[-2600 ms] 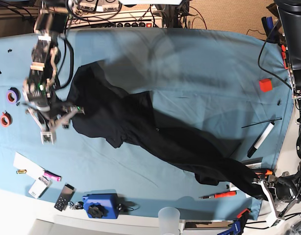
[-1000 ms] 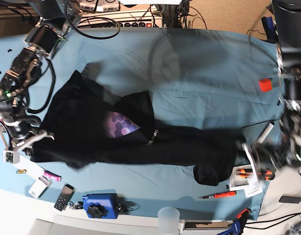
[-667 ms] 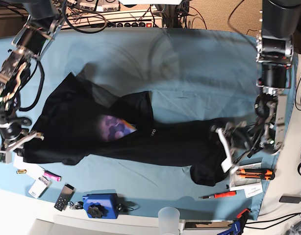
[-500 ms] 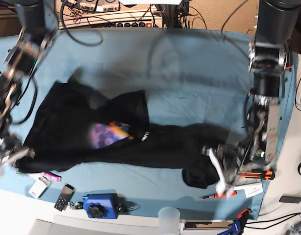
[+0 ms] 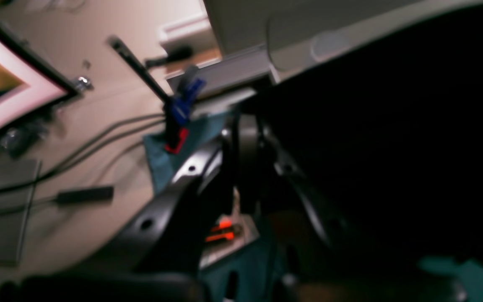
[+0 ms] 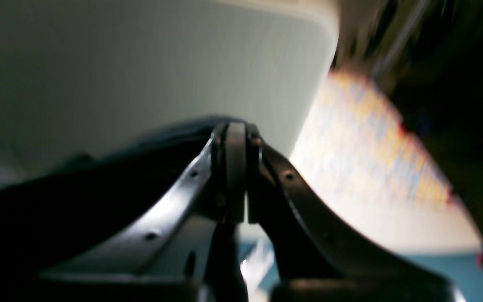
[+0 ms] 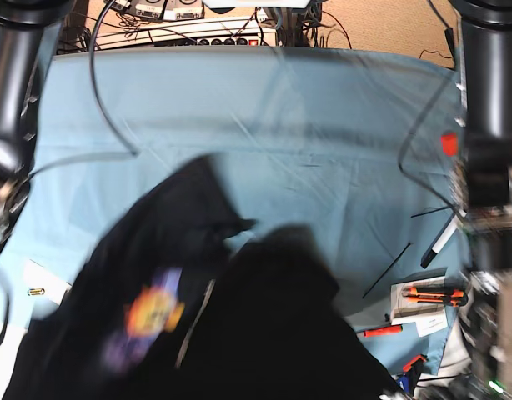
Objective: Layout the t-shirt on the table in an organized manner, then fold the t-shirt properly
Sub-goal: 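Lift the shirt with both grippers and flip it over, then stretch the shirt between both grippers and lay it flat on the cloth, then lower both grippers onto the shirt's side edges and grasp them, then drag the grasped shirt edge with the right gripper away from the left gripper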
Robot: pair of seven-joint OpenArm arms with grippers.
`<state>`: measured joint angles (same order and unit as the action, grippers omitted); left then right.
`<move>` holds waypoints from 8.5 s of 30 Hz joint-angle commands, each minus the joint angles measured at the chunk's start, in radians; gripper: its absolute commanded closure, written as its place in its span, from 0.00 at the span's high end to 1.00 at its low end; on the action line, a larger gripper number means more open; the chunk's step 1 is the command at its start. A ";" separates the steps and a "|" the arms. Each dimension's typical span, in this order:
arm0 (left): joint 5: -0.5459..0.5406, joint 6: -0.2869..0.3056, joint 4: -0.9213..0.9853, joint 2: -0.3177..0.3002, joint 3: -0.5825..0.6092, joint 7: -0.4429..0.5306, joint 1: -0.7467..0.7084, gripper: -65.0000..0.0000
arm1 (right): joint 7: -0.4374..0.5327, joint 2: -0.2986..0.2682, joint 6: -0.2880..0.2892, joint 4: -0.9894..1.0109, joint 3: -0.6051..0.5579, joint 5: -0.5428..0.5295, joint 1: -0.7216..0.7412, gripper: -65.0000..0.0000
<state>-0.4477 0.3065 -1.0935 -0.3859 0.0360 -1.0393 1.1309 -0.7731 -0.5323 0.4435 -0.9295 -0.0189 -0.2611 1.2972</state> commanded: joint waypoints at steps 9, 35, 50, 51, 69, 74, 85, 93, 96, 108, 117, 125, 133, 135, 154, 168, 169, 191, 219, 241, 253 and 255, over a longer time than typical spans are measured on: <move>-0.202 0.000 -0.013 -0.100 -0.006 -0.166 0.111 0.00 | -0.216 -0.047 -0.005 0.000 0.001 -0.169 0.008 0.00; -0.428 0.080 -0.158 -0.208 -0.006 -0.299 -0.420 0.00 | -0.623 -0.141 0.156 -0.027 0.002 -0.779 -0.244 0.00; -0.335 0.058 -0.523 -0.196 -0.195 -0.260 -0.918 0.00 | -0.623 -0.073 0.207 -0.453 0.315 -0.947 -0.995 0.00; -0.341 0.058 -0.530 -0.193 -0.212 -0.260 -0.946 0.00 | -0.623 -0.064 0.209 -0.481 0.332 -0.947 -1.039 0.00; -0.444 0.088 -0.695 -0.193 -0.495 -0.272 -1.321 0.00 | -0.623 0.112 0.255 -1.069 0.755 -1.105 -1.809 0.00; -0.451 0.088 -0.743 -0.193 -0.540 -0.274 -1.423 0.00 | -0.623 0.111 0.255 -1.073 0.786 -1.111 -1.935 0.00; -0.455 0.088 -0.795 -0.193 -0.672 -0.274 -1.546 0.00 | -0.623 0.111 0.255 -1.072 0.786 -1.143 -2.092 0.00; -0.488 0.118 -0.795 -0.174 -0.681 -0.277 -1.605 0.00 | -0.623 0.111 0.255 -1.073 0.786 -1.104 -2.092 0.00; -0.508 0.118 -0.795 -0.159 -0.681 -0.278 -1.605 0.00 | -0.623 0.111 0.255 -1.073 0.786 -1.104 -2.092 0.00; -0.525 0.103 -0.893 -0.162 -0.710 -0.290 -1.603 0.46 | -0.623 0.070 0.255 -1.073 0.829 -1.101 -2.041 0.13; -0.423 0.102 -1.019 -0.163 -0.713 -0.060 -1.547 0.46 | -0.623 0.074 0.255 -1.073 0.975 -0.868 -1.726 0.13; -0.355 0.079 -1.013 -0.160 -0.713 0.018 -1.384 0.46 | -0.513 0.068 0.255 -1.071 0.856 -0.465 -1.563 0.13; -0.338 0.079 -0.861 -0.159 -0.712 0.084 -1.269 0.46 | -0.196 0.068 0.153 -0.839 0.558 -0.126 -1.344 0.13; -0.338 0.080 -0.812 -0.159 -0.712 0.089 -1.248 0.46 | -0.128 0.068 0.153 -0.729 0.499 -0.103 -1.270 0.13; -0.352 0.084 -0.703 -0.154 -0.712 0.098 -1.172 0.43 | -0.073 0.128 0.154 0.027 0.121 -0.045 -0.800 0.11; -0.348 0.084 -0.703 -0.154 -0.712 0.097 -1.172 0.00 | -0.373 0.171 0.156 -0.450 0.130 -0.141 -1.006 0.00; -0.348 0.084 -0.703 -0.154 -0.712 0.097 -1.173 0.00 | -0.387 0.171 0.162 -0.528 0.130 -0.143 -1.044 0.00; -0.335 0.084 -0.703 -0.019 -0.643 0.129 -1.173 0.41 | -0.365 0.169 0.114 -1.059 0.152 0.008 -1.415 0.24; 0.291 -0.258 -0.703 -0.082 -0.216 0.244 -1.048 0.41 | -0.121 0.191 -0.073 -0.516 0.151 0.146 -1.037 0.25; 0.291 -0.258 -0.703 -0.082 -0.216 0.246 -1.048 0.41 | -0.340 0.272 -0.005 -0.333 0.149 -0.019 -0.888 0.00; 0.290 -0.258 -0.703 -0.082 -0.216 0.246 -1.048 0.41 | -0.342 0.271 0.042 -0.887 0.152 0.012 -1.160 0.00; 0.287 -0.258 -0.703 -0.082 -0.216 0.246 -1.049 0.41 | -0.316 0.271 0.030 -0.887 0.152 0.063 -1.165 0.00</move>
<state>-0.1623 0.0525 -1.7802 -0.4519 -0.1722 -0.8143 0.0643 -1.1038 -0.2497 0.4732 -1.7966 0.1287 -0.1932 0.1146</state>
